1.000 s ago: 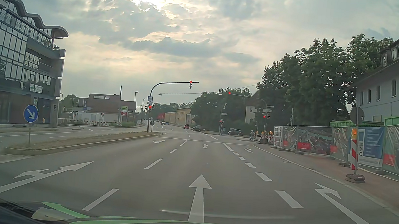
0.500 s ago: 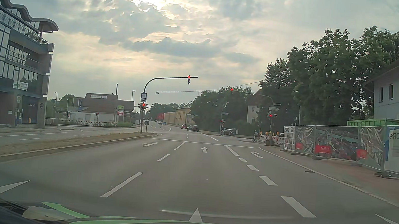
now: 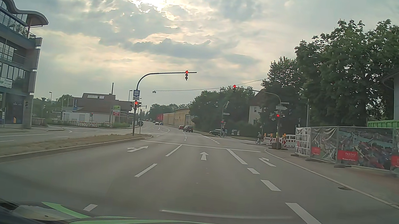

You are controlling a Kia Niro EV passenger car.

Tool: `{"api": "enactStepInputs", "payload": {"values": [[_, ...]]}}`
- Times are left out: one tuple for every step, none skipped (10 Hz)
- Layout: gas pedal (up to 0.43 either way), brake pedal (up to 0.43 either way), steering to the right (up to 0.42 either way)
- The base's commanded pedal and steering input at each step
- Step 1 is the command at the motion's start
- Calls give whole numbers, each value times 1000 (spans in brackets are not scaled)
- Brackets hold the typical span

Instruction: Follow the waypoints while adhering to traffic rules and regulations

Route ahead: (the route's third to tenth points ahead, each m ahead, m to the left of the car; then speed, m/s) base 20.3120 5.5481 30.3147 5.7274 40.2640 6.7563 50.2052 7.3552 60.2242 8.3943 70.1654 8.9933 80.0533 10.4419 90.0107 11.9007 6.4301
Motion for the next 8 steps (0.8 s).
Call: {"api": "enactStepInputs", "payload": {"values": [[0,213,0],[0,213,0],[0,213,0],[0,220,0],[0,220,0],[0,220,0],[0,220,0],[0,220,0]]}}
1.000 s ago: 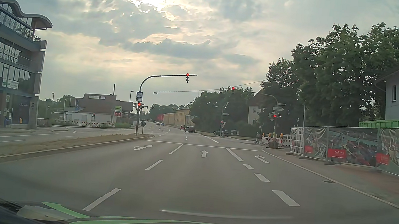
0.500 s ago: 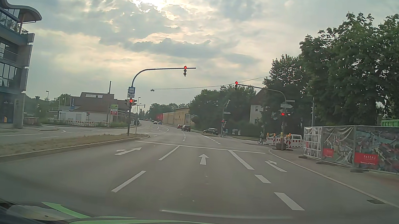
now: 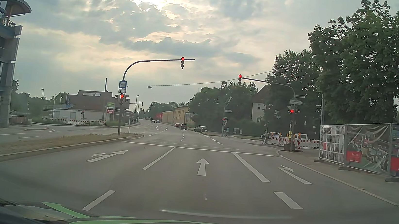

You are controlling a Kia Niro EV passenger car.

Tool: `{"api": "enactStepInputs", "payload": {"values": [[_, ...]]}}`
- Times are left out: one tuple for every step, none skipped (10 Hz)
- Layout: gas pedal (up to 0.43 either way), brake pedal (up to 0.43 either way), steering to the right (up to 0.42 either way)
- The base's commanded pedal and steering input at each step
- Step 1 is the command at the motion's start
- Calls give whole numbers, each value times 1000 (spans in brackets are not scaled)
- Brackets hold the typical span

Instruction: Follow the waypoints while adhering to traffic rules and regulations

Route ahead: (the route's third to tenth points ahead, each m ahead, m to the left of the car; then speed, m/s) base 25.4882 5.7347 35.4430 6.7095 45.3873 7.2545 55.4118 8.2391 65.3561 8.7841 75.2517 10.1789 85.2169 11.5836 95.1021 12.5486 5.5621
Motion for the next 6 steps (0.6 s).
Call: {"api": "enactStepInputs", "payload": {"values": [[0,213,0],[0,213,0],[0,213,0],[0,207,0],[0,213,0],[0,213,1]]}}
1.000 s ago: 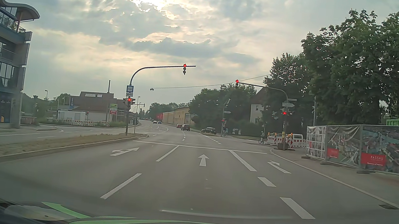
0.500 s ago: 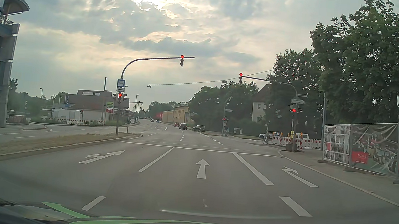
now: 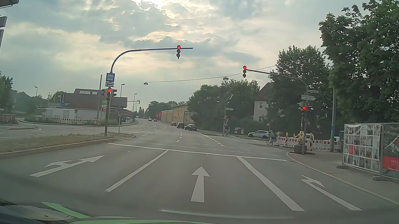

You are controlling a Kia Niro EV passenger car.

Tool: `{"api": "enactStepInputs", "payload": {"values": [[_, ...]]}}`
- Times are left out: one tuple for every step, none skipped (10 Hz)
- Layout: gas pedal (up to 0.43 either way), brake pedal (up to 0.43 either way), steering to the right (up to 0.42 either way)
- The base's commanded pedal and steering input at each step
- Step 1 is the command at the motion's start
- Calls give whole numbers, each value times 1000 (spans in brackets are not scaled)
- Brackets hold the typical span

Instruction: Follow the waypoints while adhering to traffic rules and regulations

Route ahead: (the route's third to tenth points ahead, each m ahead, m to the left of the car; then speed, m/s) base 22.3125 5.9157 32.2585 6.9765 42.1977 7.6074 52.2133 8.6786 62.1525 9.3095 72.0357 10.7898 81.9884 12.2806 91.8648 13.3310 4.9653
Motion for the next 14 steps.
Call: {"api": "enactStepInputs", "payload": {"values": [[0,201,1],[0,201,1],[0,201,1],[0,201,0],[0,201,-1],[0,201,-3],[0,201,-5],[0,201,-7],[0,201,-8],[0,201,-9],[0,201,-9],[0,201,-9],[0,201,-9],[0,201,-9]]}}
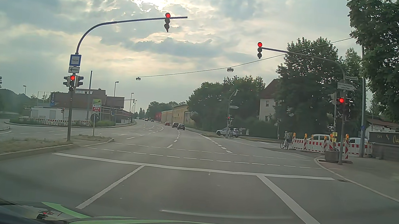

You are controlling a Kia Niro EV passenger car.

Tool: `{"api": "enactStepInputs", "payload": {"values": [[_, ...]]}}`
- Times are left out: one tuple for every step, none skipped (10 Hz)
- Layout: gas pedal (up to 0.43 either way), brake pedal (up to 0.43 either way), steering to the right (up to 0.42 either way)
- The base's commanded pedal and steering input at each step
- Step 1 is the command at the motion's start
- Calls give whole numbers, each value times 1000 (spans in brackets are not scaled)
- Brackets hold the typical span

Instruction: Follow the waypoints while adhering to traffic rules and regulations

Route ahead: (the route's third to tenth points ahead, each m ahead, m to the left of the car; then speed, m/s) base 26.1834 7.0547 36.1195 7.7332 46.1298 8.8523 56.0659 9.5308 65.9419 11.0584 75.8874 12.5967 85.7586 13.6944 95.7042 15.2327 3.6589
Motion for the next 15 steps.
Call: {"api": "enactStepInputs", "payload": {"values": [[0,201,-9],[0,201,-9],[0,207,-9],[0,207,-8],[0,213,-6],[0,220,-6],[0,226,-5],[0,232,-5],[0,238,-5],[0,244,-5],[0,250,-6],[0,256,-5],[0,256,-5],[0,256,-5],[0,256,-5]]}}
